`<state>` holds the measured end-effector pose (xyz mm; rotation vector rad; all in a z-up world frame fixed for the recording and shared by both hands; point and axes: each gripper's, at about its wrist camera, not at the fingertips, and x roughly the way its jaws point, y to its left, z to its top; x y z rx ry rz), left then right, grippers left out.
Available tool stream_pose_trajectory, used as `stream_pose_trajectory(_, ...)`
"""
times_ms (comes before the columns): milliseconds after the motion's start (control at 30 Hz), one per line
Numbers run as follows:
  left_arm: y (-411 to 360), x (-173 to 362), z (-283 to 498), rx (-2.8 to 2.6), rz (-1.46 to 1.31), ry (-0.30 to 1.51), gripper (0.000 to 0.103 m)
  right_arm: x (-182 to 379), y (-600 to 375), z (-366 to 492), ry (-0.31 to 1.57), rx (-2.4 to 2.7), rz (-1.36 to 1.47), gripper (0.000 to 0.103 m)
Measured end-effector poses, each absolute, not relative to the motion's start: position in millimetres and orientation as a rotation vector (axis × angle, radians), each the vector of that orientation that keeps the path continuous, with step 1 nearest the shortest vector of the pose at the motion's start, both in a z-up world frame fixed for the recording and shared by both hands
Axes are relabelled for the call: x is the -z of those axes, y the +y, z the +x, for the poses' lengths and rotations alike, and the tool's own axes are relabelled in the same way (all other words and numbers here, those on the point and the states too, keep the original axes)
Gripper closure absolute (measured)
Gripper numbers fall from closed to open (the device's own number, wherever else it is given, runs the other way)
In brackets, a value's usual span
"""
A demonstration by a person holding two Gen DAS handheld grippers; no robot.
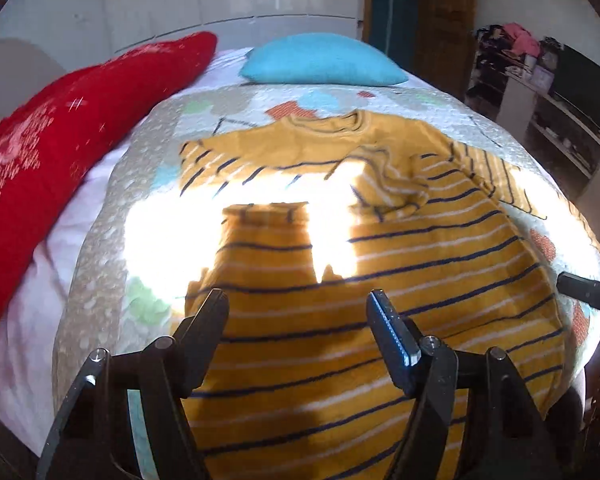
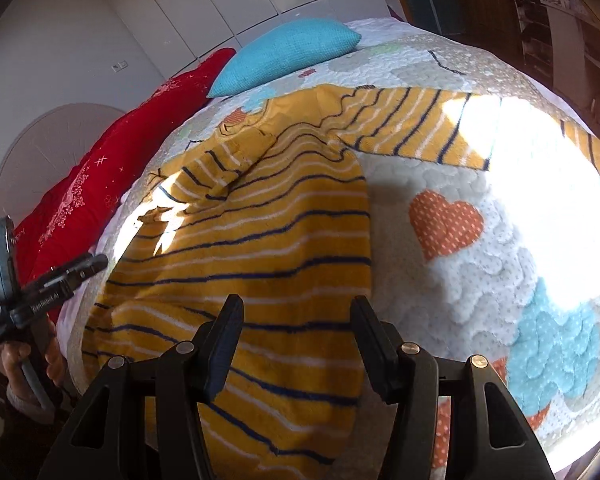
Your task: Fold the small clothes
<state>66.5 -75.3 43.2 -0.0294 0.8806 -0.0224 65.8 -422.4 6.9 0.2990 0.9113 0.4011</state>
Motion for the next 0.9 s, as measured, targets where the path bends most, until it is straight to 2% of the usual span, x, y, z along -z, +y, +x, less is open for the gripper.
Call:
stream_pose_trajectory(167, -43.3, -29.2, 29.5, -0.036, -0.19, 0.877, 0.032, -35.3, -378.8, 134.2, 0.826, -0.41, 0.196, 0.039)
stream_pose_trajectory(300, -33.0, -26.2, 7.5, -0.063, -0.29, 0.855, 0.029, -39.2, -345.5, 213.4, 0.857, -0.414, 0.155, 0.036)
stream_pose_trajectory(467, -26.7, -17.6, -4.5, -0.059, -0.362, 0.865, 0.028, -11.7, -310.1, 291.7, 0.977, -0.415, 0.154, 0.036)
stream_pose_trajectory(600, -23.5, -13.6, -9.2, -0.062, -0.39, 0.879, 0.028, 17.3, -282.1, 317.4, 1.047, -0.399, 0.083, 0.037)
stream_pose_trajectory(633, -22.6, -12.9, -10.3, -0.064, -0.395, 0.878, 0.028, 18.2, -277.7, 315.7, 1.043, -0.413, 0.074, 0.051)
stream_pose_trajectory(667, -21.8, -12.3, -11.1, -0.066, -0.399, 0.878, 0.028, 16.3, -273.4, 312.7, 1.04, -0.443, 0.074, 0.083)
stream_pose_trajectory(700, -21.2, -11.7, -11.5, -0.068, -0.404, 0.878, 0.028, 13.7, -270.6, 310.2, 1.054, -0.499, 0.104, 0.094)
stream_pose_trajectory(900, -15.3, -10.8, -11.6, -0.073, -0.461, 0.864, 0.028, -42.9, -301.1, 283.3, 0.924, -0.518, 0.237, 0.094)
